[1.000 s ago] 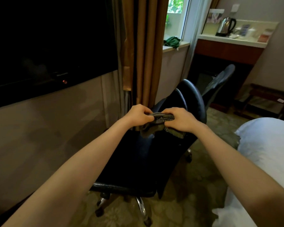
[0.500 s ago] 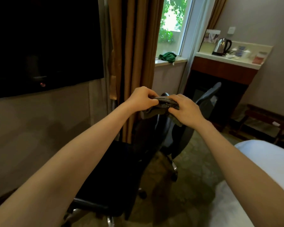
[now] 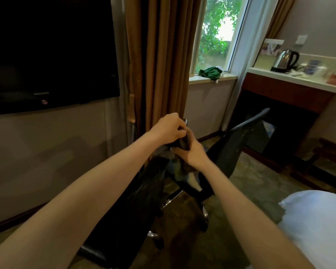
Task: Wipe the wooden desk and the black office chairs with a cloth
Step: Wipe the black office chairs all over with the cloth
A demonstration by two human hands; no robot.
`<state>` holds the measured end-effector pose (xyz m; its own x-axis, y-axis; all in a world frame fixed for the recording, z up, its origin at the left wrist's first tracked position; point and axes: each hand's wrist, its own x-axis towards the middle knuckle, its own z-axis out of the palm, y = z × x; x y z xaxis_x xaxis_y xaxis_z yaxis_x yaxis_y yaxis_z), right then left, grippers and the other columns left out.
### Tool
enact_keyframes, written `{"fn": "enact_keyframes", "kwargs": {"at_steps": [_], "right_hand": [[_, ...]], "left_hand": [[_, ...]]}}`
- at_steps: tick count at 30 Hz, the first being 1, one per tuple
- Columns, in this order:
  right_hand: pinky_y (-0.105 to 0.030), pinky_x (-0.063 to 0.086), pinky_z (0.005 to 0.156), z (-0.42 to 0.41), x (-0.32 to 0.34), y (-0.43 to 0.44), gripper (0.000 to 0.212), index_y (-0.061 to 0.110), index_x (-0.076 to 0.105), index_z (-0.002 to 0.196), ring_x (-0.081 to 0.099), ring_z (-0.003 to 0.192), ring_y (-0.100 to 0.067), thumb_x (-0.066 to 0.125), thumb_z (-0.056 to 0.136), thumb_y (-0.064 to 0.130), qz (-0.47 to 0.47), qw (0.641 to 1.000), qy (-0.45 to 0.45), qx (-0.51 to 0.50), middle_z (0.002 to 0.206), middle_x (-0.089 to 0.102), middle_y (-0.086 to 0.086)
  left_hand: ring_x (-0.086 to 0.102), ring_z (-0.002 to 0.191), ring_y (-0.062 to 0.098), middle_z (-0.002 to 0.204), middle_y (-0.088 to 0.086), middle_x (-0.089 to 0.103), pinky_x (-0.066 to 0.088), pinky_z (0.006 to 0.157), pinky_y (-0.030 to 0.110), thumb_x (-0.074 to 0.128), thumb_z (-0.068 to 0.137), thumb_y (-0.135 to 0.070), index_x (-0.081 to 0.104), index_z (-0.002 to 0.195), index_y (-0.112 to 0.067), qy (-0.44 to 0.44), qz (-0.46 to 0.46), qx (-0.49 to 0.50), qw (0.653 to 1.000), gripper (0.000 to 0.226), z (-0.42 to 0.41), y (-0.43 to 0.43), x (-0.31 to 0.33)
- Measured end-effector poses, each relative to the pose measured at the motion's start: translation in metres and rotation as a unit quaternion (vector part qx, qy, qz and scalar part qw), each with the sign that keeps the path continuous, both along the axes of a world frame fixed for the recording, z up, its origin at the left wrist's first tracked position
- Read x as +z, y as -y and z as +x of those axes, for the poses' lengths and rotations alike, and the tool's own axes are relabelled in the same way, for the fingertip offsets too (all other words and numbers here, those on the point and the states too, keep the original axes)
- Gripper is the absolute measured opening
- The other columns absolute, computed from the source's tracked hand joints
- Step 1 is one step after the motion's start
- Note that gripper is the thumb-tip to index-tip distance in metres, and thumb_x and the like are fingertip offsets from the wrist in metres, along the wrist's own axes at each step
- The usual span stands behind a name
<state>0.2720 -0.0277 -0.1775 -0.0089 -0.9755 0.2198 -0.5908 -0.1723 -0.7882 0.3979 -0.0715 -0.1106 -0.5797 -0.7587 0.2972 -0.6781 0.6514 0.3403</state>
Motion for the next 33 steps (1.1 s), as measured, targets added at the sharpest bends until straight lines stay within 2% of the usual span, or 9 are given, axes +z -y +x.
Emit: {"fn": "enact_keyframes", "kwargs": {"at_steps": [4, 8, 11, 16, 19, 21, 24, 29, 33], "right_hand": [[-0.020, 0.041, 0.088, -0.004, -0.008, 0.018, 0.054, 0.018, 0.043, 0.137, 0.054, 0.115, -0.017, 0.062, 0.088, 0.010, -0.021, 0.996, 0.067, -0.046, 0.124, 0.060, -0.004], [-0.029, 0.046, 0.091, -0.030, 0.003, 0.047, 0.043, 0.015, 0.050, 0.130, 0.058, 0.110, -0.020, 0.060, 0.089, 0.010, -0.058, 0.997, 0.000, -0.045, 0.118, 0.062, -0.006], [-0.030, 0.046, 0.088, -0.042, 0.004, 0.066, 0.038, 0.014, 0.053, 0.127, 0.058, 0.106, -0.020, 0.060, 0.090, 0.011, -0.080, 0.995, -0.030, -0.042, 0.116, 0.063, -0.007], [-0.038, 0.051, 0.079, -0.058, -0.010, 0.105, 0.035, 0.028, 0.052, 0.126, 0.059, 0.101, -0.022, 0.056, 0.092, 0.022, -0.063, 0.994, -0.077, -0.051, 0.115, 0.062, -0.002], [-0.032, 0.046, 0.073, -0.069, -0.014, 0.128, 0.037, 0.033, 0.050, 0.127, 0.057, 0.102, -0.022, 0.052, 0.092, 0.021, -0.050, 0.992, -0.088, -0.076, 0.115, 0.059, -0.002], [-0.029, 0.042, 0.073, -0.075, -0.018, 0.141, 0.040, 0.030, 0.048, 0.131, 0.055, 0.103, -0.025, 0.051, 0.093, 0.018, -0.034, 0.993, -0.103, -0.052, 0.117, 0.055, -0.006], [-0.030, 0.042, 0.079, -0.083, -0.026, 0.152, 0.048, 0.026, 0.043, 0.136, 0.051, 0.111, -0.029, 0.055, 0.090, 0.022, -0.020, 0.992, -0.122, 0.018, 0.126, 0.048, -0.009], [-0.050, 0.043, 0.098, -0.093, -0.034, 0.156, 0.081, 0.025, 0.022, 0.146, 0.037, 0.127, -0.031, 0.068, 0.080, 0.033, 0.019, 0.986, -0.135, 0.100, 0.143, 0.029, -0.008], [-0.051, 0.039, 0.101, -0.098, -0.043, 0.157, 0.095, 0.021, 0.015, 0.148, 0.028, 0.131, -0.033, 0.073, 0.075, 0.037, 0.007, 0.980, -0.152, 0.126, 0.147, 0.020, -0.010]], "left_hand": [[0.049, 0.083, 0.013, 0.094, -0.002, 0.044, 0.040, 0.073, 0.023, 0.057, 0.091, -0.022, 0.069, 0.103, -0.014, 0.036, -0.011, -0.007, 0.999, 0.018, -0.015, 0.023, 0.000], [0.053, 0.085, 0.012, 0.088, -0.005, 0.054, 0.040, 0.072, 0.021, 0.059, 0.090, -0.021, 0.070, 0.103, -0.015, 0.011, 0.011, 0.001, 1.000, 0.018, -0.029, 0.052, 0.007], [0.056, 0.096, 0.011, 0.096, -0.006, 0.058, 0.047, 0.079, 0.023, 0.064, 0.086, -0.021, 0.068, 0.105, -0.019, 0.001, 0.053, 0.010, 0.999, 0.019, -0.033, 0.072, 0.011], [0.051, 0.098, 0.010, 0.107, -0.004, 0.049, 0.041, 0.074, 0.020, 0.063, 0.087, -0.025, 0.047, 0.129, -0.021, -0.010, 0.170, 0.075, 0.983, 0.044, -0.028, 0.091, 0.011], [0.054, 0.099, 0.013, 0.108, -0.002, 0.054, 0.049, 0.080, 0.028, 0.060, 0.088, -0.028, 0.051, 0.112, -0.020, 0.025, 0.187, 0.121, 0.975, 0.026, -0.020, 0.100, 0.005], [0.056, 0.096, 0.013, 0.103, -0.003, 0.056, 0.051, 0.084, 0.030, 0.059, 0.089, -0.032, 0.055, 0.093, -0.025, 0.086, 0.192, 0.140, 0.967, 0.009, -0.024, 0.103, -0.004], [0.056, 0.089, 0.013, 0.098, -0.003, 0.056, 0.050, 0.077, 0.030, 0.057, 0.089, -0.040, 0.054, 0.082, -0.030, 0.160, 0.233, 0.144, 0.948, 0.013, -0.042, 0.107, -0.017], [0.058, 0.074, 0.011, 0.086, -0.001, 0.059, 0.047, 0.061, 0.024, 0.065, 0.084, -0.038, 0.053, 0.078, -0.024, 0.161, 0.267, 0.195, 0.930, 0.019, -0.069, 0.110, -0.015], [0.059, 0.075, 0.011, 0.085, -0.004, 0.057, 0.049, 0.057, 0.026, 0.071, 0.081, -0.032, 0.048, 0.080, -0.028, 0.154, 0.293, 0.241, 0.912, 0.023, -0.078, 0.100, -0.018]]}}
